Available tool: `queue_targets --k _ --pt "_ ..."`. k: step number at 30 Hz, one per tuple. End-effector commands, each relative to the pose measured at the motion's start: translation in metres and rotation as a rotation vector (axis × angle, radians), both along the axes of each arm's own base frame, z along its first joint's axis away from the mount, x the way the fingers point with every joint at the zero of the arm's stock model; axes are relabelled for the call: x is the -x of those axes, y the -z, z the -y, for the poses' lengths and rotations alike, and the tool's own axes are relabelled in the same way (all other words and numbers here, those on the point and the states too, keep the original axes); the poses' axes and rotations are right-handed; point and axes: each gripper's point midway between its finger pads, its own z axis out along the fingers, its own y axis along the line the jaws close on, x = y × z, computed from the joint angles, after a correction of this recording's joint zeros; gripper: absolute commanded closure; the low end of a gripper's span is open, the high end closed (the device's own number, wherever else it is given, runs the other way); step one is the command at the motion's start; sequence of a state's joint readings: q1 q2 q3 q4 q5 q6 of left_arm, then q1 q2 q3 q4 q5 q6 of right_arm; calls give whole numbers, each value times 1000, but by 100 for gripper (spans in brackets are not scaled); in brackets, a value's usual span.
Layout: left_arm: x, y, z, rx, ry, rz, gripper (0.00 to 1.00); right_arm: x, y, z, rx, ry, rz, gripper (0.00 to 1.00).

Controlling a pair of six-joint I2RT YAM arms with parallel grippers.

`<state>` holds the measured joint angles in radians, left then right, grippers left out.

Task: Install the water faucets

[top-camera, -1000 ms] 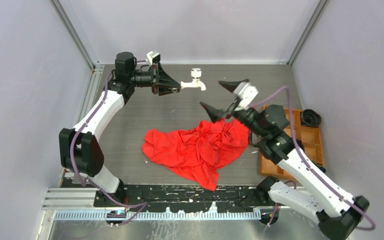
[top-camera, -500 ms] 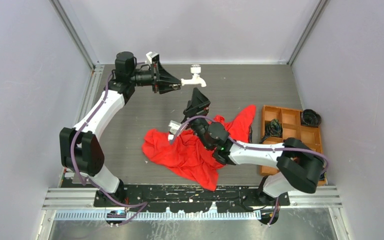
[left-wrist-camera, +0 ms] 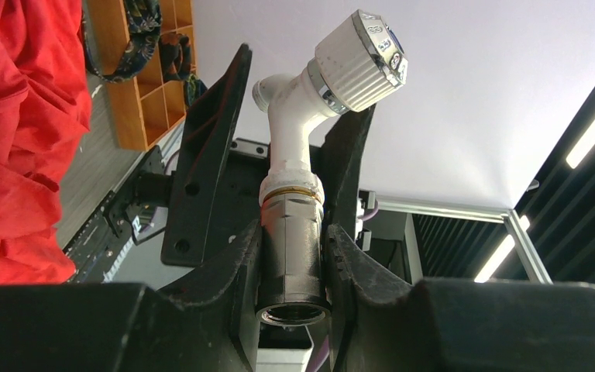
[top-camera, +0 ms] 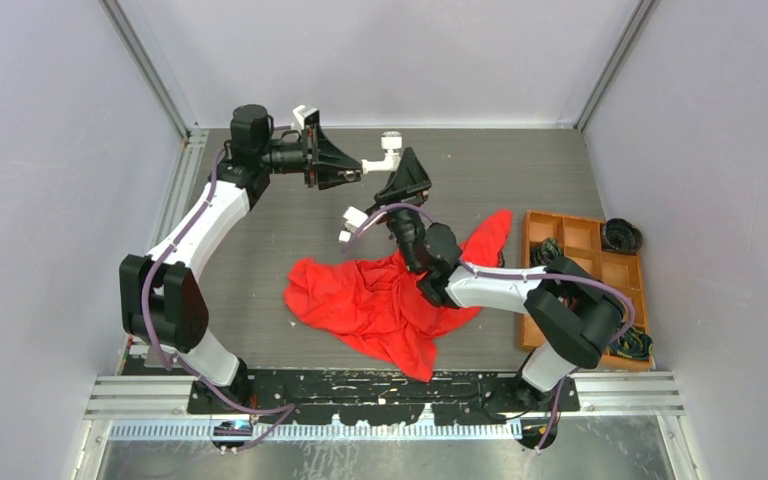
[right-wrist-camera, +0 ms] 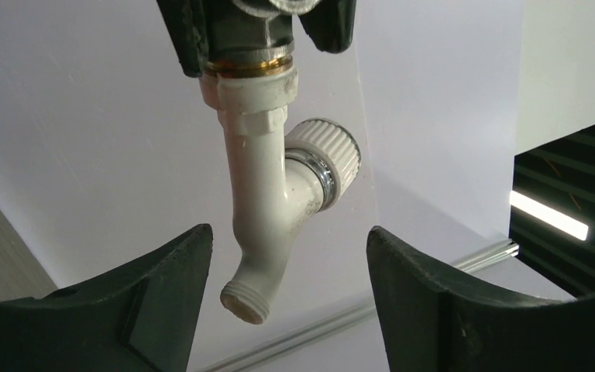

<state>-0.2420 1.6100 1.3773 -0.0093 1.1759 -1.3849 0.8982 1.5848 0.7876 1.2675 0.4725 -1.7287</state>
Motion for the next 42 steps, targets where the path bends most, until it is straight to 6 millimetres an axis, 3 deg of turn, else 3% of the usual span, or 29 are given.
queue_targets --k 1,4,14,25,28,30,31,33,34,36,39,42 --pt "11 -20 -3 34 48 101 100 4 -33 -2 -95 -86 95 32" --pt "13 -18 -2 34 61 103 100 2 -30 -5 -87 -114 100 41" --pt "18 -15 0 37 103 105 100 -9 -22 -17 -67 -128 103 46" --pt "20 -14 -1 36 121 119 100 -7 -16 -15 -81 -172 12 90" --pt "17 -13 0 34 118 123 100 -5 -6 -20 -70 -221 -108 94" --pt "15 -12 1 32 113 121 100 -4 1 -23 -74 -251 -205 87" --pt "12 -10 1 30 108 121 100 -4 3 -23 -92 -257 -250 68" --pt "7 -7 1 23 92 126 100 -4 12 -21 -122 -258 -355 22" --pt "3 -6 -1 17 77 130 100 -3 16 -18 -136 -251 -394 10" --pt "-6 1 -5 -1 42 139 100 -1 26 -12 -156 -235 -463 2" --pt "-26 23 -19 -91 -45 152 100 4 52 -1 -187 -189 -606 0" --pt "-51 66 -43 -250 -166 110 100 10 84 11 -257 -157 -786 0"
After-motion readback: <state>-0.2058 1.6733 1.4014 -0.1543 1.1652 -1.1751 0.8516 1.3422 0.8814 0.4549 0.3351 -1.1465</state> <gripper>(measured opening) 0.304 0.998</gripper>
